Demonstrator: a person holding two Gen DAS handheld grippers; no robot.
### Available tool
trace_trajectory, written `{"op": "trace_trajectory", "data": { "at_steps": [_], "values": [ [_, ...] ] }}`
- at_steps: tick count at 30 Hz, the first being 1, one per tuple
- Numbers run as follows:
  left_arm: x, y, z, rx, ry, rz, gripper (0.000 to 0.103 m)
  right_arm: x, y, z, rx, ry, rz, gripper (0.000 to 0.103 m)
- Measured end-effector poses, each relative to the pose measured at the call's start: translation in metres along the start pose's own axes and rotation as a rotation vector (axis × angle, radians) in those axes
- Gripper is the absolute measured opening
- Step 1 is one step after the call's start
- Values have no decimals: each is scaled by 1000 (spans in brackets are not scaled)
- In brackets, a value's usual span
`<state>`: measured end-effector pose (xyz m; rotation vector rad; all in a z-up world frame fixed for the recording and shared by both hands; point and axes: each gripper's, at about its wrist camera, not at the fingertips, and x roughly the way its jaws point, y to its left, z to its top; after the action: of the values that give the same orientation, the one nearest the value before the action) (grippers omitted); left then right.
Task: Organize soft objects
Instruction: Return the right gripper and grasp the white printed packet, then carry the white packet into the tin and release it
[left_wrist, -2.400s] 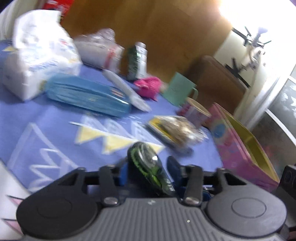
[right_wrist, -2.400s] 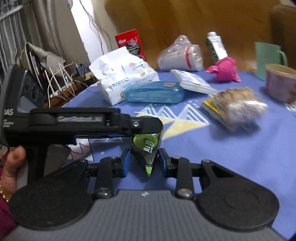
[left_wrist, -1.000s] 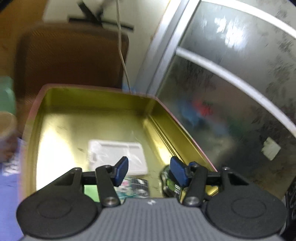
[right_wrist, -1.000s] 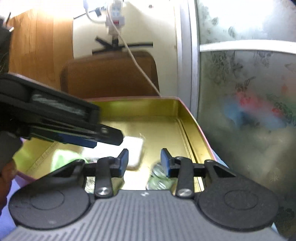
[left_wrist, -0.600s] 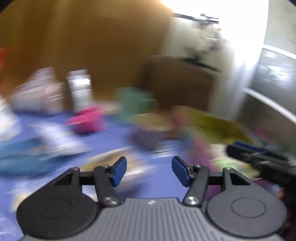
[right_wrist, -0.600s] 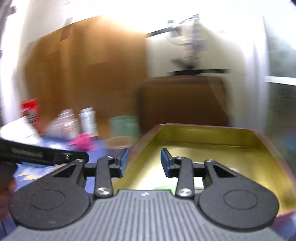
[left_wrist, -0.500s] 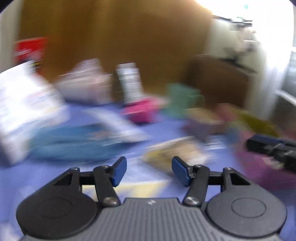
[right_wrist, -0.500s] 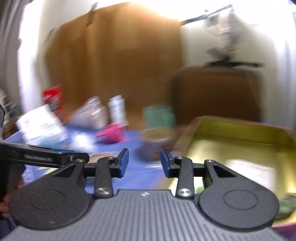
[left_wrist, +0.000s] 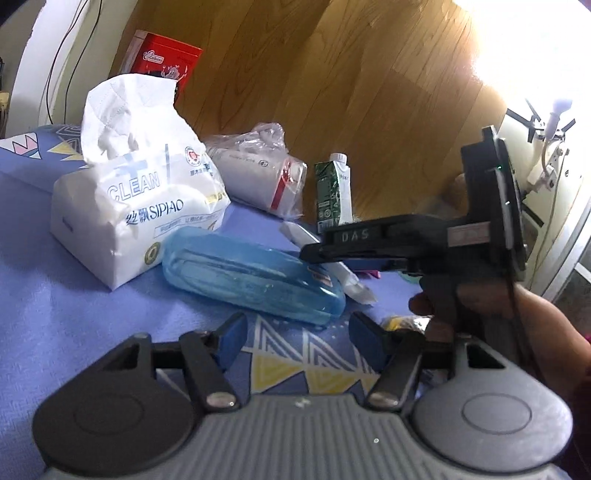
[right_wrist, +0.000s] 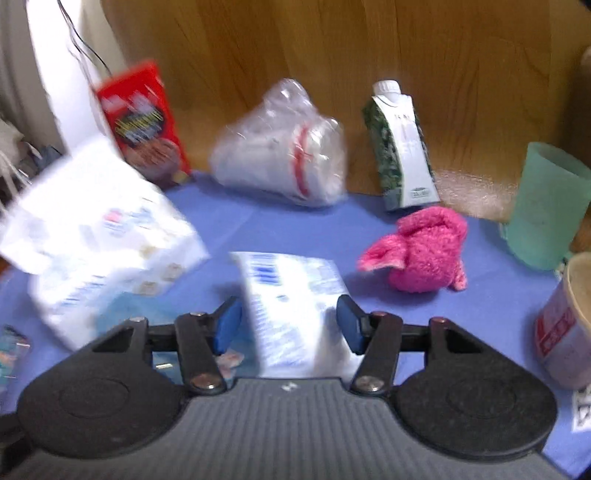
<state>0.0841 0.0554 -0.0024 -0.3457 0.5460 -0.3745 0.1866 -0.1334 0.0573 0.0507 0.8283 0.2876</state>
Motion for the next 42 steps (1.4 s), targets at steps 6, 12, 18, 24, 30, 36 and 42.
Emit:
{"op": "trace_trajectory", "data": {
  "at_steps": [6, 12, 18, 24, 30, 36, 42],
  "values": [
    [-5, 8, -2, -43, -14, -23, 63, -48, 0, 6, -79, -121, -5, 14],
    [-20, 33, -2, -183, -80, -85, 68, -128, 21, -49, -323, -254, 57, 14],
    [-28, 25, -3, -148, -42, -101, 68, -153, 49, -147, -632, -208, 37, 17],
    [-30, 2, -6, -23, 47, -118, 68, -168, 15, -156, -387, -173, 100, 59],
    [-12, -29, -16, 80, 142, -144, 73, -173, -15, -173, -140, -144, 92, 65],
    [1, -53, -31, 169, 188, -136, 72, -171, -3, -188, -186, -130, 85, 65],
    [0, -68, -39, 238, 208, -139, 58, -167, -7, -186, -188, -160, 95, 44]
  ]
}}
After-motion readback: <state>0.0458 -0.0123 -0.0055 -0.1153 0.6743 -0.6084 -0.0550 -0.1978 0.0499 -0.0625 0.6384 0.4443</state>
